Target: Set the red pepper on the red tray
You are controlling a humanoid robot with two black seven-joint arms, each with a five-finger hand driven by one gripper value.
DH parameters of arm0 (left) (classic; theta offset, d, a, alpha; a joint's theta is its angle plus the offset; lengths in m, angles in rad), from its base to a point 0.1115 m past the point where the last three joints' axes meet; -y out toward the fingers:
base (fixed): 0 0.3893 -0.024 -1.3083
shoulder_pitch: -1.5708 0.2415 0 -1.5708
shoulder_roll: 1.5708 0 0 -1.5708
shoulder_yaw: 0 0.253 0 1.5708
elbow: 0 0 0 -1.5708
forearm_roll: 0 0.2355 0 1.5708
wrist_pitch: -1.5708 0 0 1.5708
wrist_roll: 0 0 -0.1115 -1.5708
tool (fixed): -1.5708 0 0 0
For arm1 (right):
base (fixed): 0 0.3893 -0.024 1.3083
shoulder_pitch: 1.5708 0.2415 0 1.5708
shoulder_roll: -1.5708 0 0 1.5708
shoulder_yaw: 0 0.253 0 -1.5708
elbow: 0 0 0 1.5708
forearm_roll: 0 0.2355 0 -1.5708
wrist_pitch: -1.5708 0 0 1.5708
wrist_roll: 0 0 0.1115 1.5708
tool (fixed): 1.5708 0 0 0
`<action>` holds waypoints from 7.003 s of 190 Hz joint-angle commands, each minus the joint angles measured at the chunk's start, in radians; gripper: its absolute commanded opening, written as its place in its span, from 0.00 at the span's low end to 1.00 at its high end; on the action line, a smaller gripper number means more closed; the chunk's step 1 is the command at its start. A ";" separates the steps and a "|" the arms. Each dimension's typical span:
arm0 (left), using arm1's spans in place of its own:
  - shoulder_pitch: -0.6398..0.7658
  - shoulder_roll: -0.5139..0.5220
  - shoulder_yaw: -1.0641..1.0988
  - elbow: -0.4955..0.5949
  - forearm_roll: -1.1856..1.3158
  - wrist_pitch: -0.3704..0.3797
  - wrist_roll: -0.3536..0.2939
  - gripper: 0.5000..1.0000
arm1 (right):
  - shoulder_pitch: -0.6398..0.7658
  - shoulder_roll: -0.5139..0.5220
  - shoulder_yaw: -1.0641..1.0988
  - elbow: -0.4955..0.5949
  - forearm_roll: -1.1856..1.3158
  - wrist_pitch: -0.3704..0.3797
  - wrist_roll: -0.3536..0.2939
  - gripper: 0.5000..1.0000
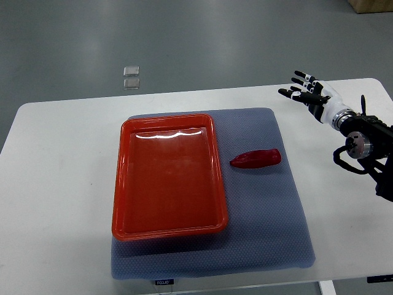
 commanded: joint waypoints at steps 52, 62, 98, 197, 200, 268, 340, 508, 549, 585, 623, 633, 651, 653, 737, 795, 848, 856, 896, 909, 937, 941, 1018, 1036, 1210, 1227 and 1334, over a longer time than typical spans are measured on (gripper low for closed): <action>0.000 0.000 0.002 0.002 0.000 0.000 -0.005 1.00 | 0.000 -0.006 0.005 0.000 0.000 0.001 0.009 0.86; 0.000 0.000 0.002 0.003 0.000 0.000 -0.006 1.00 | 0.000 -0.006 0.005 0.000 0.000 0.001 0.015 0.86; 0.000 0.000 0.000 0.000 0.000 0.000 -0.006 1.00 | 0.003 -0.006 0.008 0.000 0.000 0.002 0.021 0.86; 0.002 0.000 0.000 0.000 0.000 0.000 -0.005 1.00 | 0.006 -0.008 0.008 0.002 -0.003 -0.001 0.051 0.86; 0.000 0.000 0.000 0.000 0.000 0.000 -0.005 1.00 | 0.006 -0.008 0.008 0.000 -0.003 -0.001 0.052 0.86; 0.000 0.000 0.000 0.000 0.000 0.000 -0.006 1.00 | 0.006 -0.019 0.009 0.006 -0.002 0.001 0.054 0.86; 0.000 0.000 0.000 0.000 0.000 0.000 -0.005 1.00 | 0.032 -0.123 -0.009 0.147 -0.003 0.005 0.052 0.86; 0.000 0.000 0.000 0.000 0.000 0.000 -0.005 1.00 | 0.437 -0.505 -0.685 0.758 -0.805 0.008 0.037 0.86; 0.000 0.000 0.000 0.000 0.000 0.000 -0.005 1.00 | 0.561 -0.407 -0.912 0.775 -0.811 -0.070 0.008 0.85; 0.000 0.000 0.000 0.000 0.000 0.000 -0.005 1.00 | 0.589 -0.336 -0.982 0.749 -0.811 -0.110 -0.015 0.85; 0.000 0.000 0.000 0.000 0.000 0.000 -0.006 1.00 | 0.587 -0.264 -1.027 0.700 -0.804 -0.133 -0.063 0.84; 0.000 0.000 0.000 0.000 0.000 0.000 -0.006 1.00 | 0.582 -0.255 -1.040 0.690 -0.804 -0.133 -0.063 0.84; 0.000 0.000 0.000 0.000 0.000 0.000 -0.005 1.00 | 0.575 -0.243 -1.063 0.673 -0.802 -0.133 -0.065 0.83; 0.000 0.000 0.000 0.000 0.000 0.000 -0.006 1.00 | 0.573 -0.239 -1.066 0.672 -0.802 -0.134 -0.065 0.82; 0.000 0.000 0.000 0.000 0.000 0.000 -0.005 1.00 | 0.527 -0.206 -1.087 0.626 -0.815 -0.137 -0.083 0.64; 0.000 0.000 0.000 0.000 0.000 0.000 -0.005 1.00 | 0.506 -0.190 -1.104 0.588 -0.833 -0.137 -0.084 0.56; 0.000 0.000 0.000 0.000 0.000 0.000 -0.005 1.00 | 0.506 -0.190 -1.113 0.578 -0.838 -0.141 -0.084 0.36; 0.000 0.000 0.000 0.000 0.000 0.000 -0.005 1.00 | 0.506 -0.190 -1.113 0.577 -0.839 -0.141 -0.084 0.30; 0.000 0.000 0.000 0.000 0.000 0.000 -0.006 1.00 | 0.512 -0.196 -1.113 0.569 -0.839 -0.141 -0.084 0.02; 0.000 0.000 0.000 0.000 0.000 0.000 -0.005 1.00 | 0.513 -0.198 -1.113 0.569 -0.839 -0.147 -0.084 0.00; 0.000 0.000 0.000 0.000 0.000 0.000 -0.006 1.00 | 0.521 -0.203 -1.113 0.569 -0.836 -0.162 -0.081 0.00; 0.000 0.000 0.000 0.000 0.000 0.000 -0.005 1.00 | 0.523 -0.203 -1.113 0.569 -0.834 -0.162 -0.081 0.00; 0.000 0.000 0.000 0.000 0.000 0.000 -0.005 1.00 | 0.630 -0.126 -1.095 0.572 -0.801 -0.156 -0.072 0.00; 0.000 0.000 0.000 0.000 0.000 0.000 -0.006 1.00 | 0.629 -0.086 -1.058 0.571 -0.793 -0.153 -0.072 0.00; 0.000 0.000 0.000 0.000 0.000 0.000 -0.005 1.00 | 0.655 0.311 -1.092 0.451 -0.676 -0.154 -0.057 0.00; 0.000 0.000 0.000 0.000 0.000 0.000 -0.006 1.00 | 0.638 0.311 -1.098 0.433 -0.686 -0.154 -0.057 0.07; 0.000 0.000 0.000 0.000 0.000 0.000 -0.005 1.00 | 0.625 0.296 -1.060 0.413 -0.669 -0.164 -0.060 0.77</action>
